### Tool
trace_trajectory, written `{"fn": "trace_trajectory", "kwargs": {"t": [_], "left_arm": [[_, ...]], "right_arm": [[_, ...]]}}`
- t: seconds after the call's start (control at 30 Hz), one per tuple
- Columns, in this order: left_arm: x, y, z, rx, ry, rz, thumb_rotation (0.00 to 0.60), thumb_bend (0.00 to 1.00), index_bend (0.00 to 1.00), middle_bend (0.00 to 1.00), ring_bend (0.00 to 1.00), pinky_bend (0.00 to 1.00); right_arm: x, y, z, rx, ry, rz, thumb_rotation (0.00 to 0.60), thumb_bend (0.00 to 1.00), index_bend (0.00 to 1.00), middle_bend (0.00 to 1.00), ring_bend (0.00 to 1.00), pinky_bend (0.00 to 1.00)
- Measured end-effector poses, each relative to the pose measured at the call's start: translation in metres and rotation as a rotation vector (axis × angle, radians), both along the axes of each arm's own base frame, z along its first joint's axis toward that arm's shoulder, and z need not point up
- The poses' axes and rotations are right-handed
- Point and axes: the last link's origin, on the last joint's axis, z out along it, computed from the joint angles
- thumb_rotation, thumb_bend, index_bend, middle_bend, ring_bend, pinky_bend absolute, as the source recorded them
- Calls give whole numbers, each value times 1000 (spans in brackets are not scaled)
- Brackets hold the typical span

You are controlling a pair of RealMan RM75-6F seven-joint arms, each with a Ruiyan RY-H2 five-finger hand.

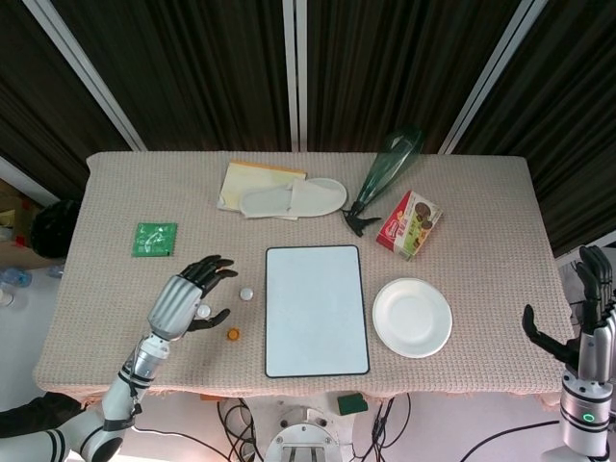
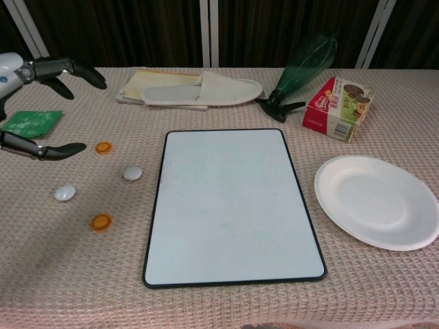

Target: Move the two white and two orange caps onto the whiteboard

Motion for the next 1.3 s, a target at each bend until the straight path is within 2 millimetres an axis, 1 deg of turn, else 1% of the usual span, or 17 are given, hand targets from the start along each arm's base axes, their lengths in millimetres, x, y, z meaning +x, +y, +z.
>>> {"fn": "trace_trajectory", "kwargs": {"t": [0.03, 0.07, 0.1, 0.17, 0.23, 0.3, 0.43, 0.6, 0.73, 0.97, 1.13, 1.3], "left_arm": [[-5, 0, -1, 0, 50, 11, 600, 249, 392, 328, 233, 324], [-8, 0, -3, -4, 89, 20, 600, 254, 439, 353, 251, 336], [-12, 1, -5, -11, 128, 29, 600, 257, 466, 366, 261, 347], [-21, 0, -11, -39, 215, 55, 600, 261, 483, 398, 289, 368], [-30, -1, -19, -80, 280, 90, 600, 277, 483, 424, 311, 385], [-34, -2, -24, -114, 300, 116, 600, 292, 481, 431, 316, 389], [-38, -1, -32, -139, 280, 131, 600, 317, 481, 437, 322, 366], [-40, 1, -40, -149, 297, 130, 600, 319, 478, 437, 322, 359], [-45, 2, -41, -140, 318, 144, 600, 318, 464, 418, 318, 342], [-53, 2, -38, -144, 353, 183, 600, 319, 409, 350, 265, 314], [-55, 0, -37, -157, 361, 195, 600, 317, 407, 340, 257, 312], [-57, 1, -38, -151, 379, 202, 600, 318, 407, 334, 253, 312]], "right_arm": [[0, 2, 2, -6, 6, -2, 600, 436, 0, 0, 0, 0], [0, 5, 3, -15, 11, -6, 600, 437, 0, 0, 0, 0], [-1, 7, 4, -21, 12, -9, 600, 438, 0, 0, 0, 0], [-4, 11, 3, -26, 15, -19, 600, 441, 0, 0, 0, 0], [-8, 13, 3, -28, 19, -27, 600, 442, 0, 0, 0, 0], [-12, 14, 3, -32, 21, -40, 600, 443, 0, 0, 0, 0], [-15, 13, 4, -17, 19, -57, 600, 443, 0, 0, 0, 0], [-15, 13, 8, -37, 27, -70, 600, 452, 0, 0, 0, 0], [-16, 13, 8, -41, 23, -82, 600, 467, 0, 0, 0, 0], [-18, 9, 3, -24, 24, -104, 600, 475, 8, 0, 0, 0], [-19, 9, 1, -17, 57, -120, 600, 474, 9, 0, 0, 0], [-19, 9, 2, -14, 50, -123, 600, 475, 13, 0, 0, 0]]}}
